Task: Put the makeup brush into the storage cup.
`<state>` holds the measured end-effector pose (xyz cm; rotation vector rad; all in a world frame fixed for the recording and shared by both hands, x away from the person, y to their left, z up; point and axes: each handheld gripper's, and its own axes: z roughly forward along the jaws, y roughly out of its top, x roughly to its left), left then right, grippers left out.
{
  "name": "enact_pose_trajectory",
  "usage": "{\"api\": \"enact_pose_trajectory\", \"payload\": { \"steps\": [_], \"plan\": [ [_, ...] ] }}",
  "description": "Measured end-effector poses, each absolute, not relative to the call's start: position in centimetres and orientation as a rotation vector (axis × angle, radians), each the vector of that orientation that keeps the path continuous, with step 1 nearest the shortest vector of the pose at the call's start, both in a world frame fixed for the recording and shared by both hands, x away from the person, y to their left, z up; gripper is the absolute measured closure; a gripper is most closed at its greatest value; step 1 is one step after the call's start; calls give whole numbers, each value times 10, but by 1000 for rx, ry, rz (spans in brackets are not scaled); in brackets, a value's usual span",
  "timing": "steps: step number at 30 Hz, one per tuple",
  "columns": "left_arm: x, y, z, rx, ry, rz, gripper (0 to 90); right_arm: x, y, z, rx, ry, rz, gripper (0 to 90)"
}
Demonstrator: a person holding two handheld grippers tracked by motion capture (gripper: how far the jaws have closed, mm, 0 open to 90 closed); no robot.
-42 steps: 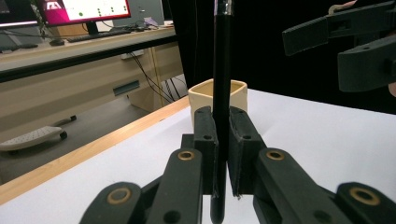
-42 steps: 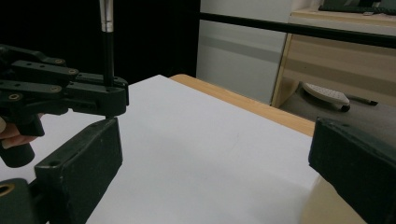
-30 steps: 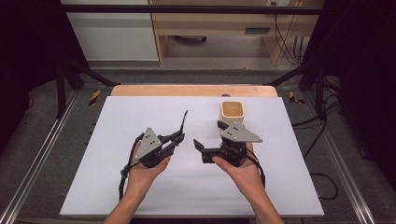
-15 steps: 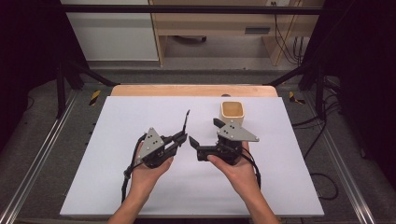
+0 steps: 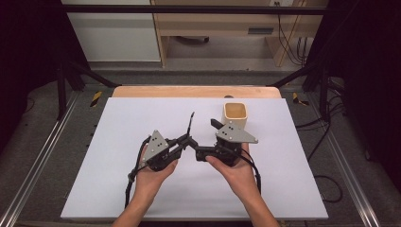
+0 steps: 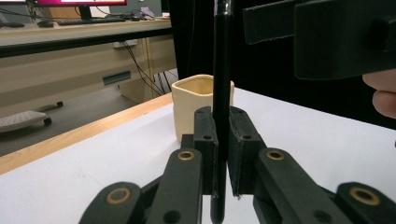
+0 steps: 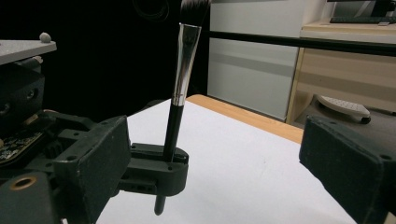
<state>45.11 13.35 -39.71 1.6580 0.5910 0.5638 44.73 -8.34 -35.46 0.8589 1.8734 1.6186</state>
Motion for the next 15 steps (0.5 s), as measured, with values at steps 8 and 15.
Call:
{"api": "enact_pose_trajectory", "payload": {
  "steps": [8, 15],
  "plan": [
    [451, 129, -399, 1659, 590, 550, 835, 448, -80, -354, 866, 1870, 1630, 120],
    [450, 125, -399, 1662, 586, 542, 835, 450, -76, -357, 844, 1889, 1627, 203]
  ]
}}
